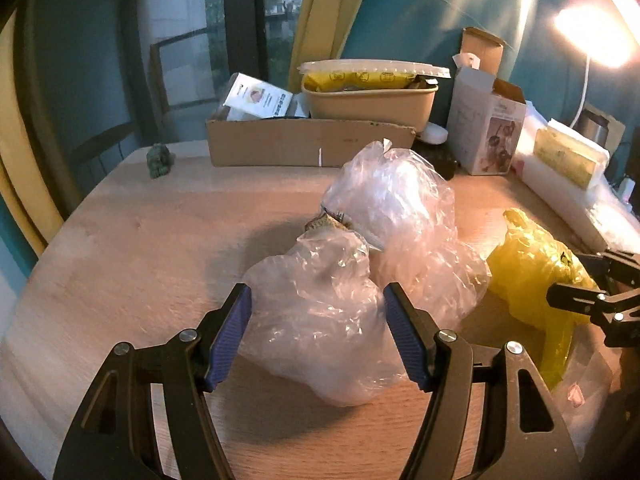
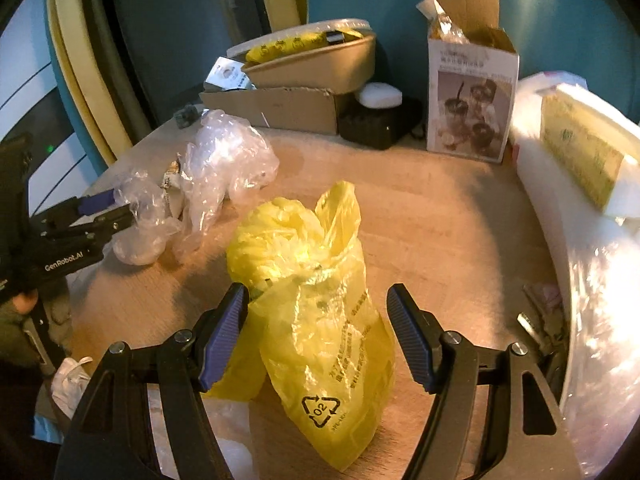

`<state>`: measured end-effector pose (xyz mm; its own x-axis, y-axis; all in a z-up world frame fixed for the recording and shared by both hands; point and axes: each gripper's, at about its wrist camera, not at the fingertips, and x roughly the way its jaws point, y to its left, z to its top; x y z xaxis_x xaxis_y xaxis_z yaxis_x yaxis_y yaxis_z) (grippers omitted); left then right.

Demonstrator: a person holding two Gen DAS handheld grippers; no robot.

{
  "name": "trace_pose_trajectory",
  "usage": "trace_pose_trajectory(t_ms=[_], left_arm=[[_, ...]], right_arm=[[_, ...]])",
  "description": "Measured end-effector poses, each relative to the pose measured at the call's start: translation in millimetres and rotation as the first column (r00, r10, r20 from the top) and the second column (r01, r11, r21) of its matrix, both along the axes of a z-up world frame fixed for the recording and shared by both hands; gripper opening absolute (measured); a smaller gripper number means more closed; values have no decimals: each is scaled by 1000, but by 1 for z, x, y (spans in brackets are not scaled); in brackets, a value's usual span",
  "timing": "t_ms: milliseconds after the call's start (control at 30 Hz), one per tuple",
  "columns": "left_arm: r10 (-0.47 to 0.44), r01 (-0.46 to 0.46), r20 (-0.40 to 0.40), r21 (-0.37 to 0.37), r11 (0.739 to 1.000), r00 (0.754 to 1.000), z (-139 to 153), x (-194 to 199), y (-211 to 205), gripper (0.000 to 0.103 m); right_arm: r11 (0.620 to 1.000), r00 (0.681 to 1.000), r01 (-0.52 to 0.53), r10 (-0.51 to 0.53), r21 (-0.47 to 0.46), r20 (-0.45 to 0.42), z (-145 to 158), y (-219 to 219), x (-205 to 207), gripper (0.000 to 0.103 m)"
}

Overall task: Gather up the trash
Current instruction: 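Grasp the yellow bag with the right gripper while the left gripper grasps a clear plastic bag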

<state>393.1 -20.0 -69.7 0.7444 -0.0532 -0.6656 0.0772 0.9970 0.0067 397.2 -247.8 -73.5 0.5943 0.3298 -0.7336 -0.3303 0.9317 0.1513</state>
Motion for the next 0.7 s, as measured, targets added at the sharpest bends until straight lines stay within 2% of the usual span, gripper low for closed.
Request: trace_pose_trajectory(t_ms=[67, 133, 200, 267, 333, 433, 700], left_arm=[[-4, 4, -12, -5, 1000, 1000, -1, 0, 0, 71], [-14, 14, -18, -3, 1000, 1000, -2, -2, -2, 69], [-33, 33, -19, -6, 999, 999, -2, -5, -5, 60], [-38, 38, -17, 0, 999, 999, -1, -9, -7, 55], [-43, 43, -13, 5, 999, 999, 0, -14, -9, 49], [-43, 43, -8, -1, 999, 999, 4, -22, -8, 45], [-21, 22, 43, -16, 1000, 999, 21, -58, 5, 44]], right_arm=[[1000, 1000, 0, 0, -5, 12, 1, 0, -2, 71], [1000, 1000, -8, 9, -13, 15, 2, 3, -4, 53], [1000, 1000, -8, 8, -20, 18, 2, 4, -5, 36], [1000, 1000, -6, 6, -27, 30, 5, 5, -9, 32], [1000, 999, -5, 6, -29, 46, 9, 6, -12, 30], [999, 997, -1, 4, -34, 76, 18, 8, -18, 30], [999, 990, -12, 18, -40, 140, 41, 19, -40, 30]])
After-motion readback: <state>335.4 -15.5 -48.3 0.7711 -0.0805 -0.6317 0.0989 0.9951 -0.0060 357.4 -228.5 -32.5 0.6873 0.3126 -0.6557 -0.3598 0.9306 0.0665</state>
